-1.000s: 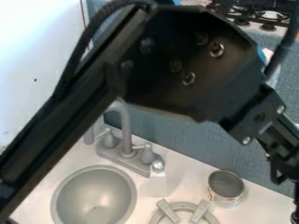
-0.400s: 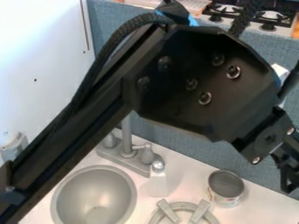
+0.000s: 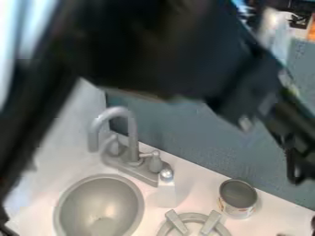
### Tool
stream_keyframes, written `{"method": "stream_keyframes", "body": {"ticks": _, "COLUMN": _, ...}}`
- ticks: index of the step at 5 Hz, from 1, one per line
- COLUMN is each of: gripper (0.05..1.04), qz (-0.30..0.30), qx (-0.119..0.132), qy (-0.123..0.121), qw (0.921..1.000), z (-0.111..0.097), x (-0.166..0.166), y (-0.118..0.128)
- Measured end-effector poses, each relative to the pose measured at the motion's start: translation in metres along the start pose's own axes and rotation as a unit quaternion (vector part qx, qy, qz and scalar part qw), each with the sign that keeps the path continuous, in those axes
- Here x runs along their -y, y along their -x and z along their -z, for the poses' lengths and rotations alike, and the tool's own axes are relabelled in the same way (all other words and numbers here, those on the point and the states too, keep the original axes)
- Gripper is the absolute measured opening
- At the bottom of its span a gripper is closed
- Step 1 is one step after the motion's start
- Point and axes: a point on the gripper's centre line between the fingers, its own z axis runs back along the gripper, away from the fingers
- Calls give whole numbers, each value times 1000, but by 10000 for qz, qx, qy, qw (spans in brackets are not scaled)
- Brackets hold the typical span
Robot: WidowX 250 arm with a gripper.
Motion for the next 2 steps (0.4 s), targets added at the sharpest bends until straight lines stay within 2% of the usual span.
{"method": "stream_keyframes", "body": {"ticks": 1, "gripper": 1001, "qz": -133, "qx": 312, "qy": -156, "qw": 9993, "z": -28, "x": -12, "y": 13}}
{"method": "stream_keyframes", "body": {"ticks": 2, "gripper": 1001, "qz": -229, "qx": 709, "qy": -226, "qw": 9970, "z": -66, "x": -21, "y": 33}}
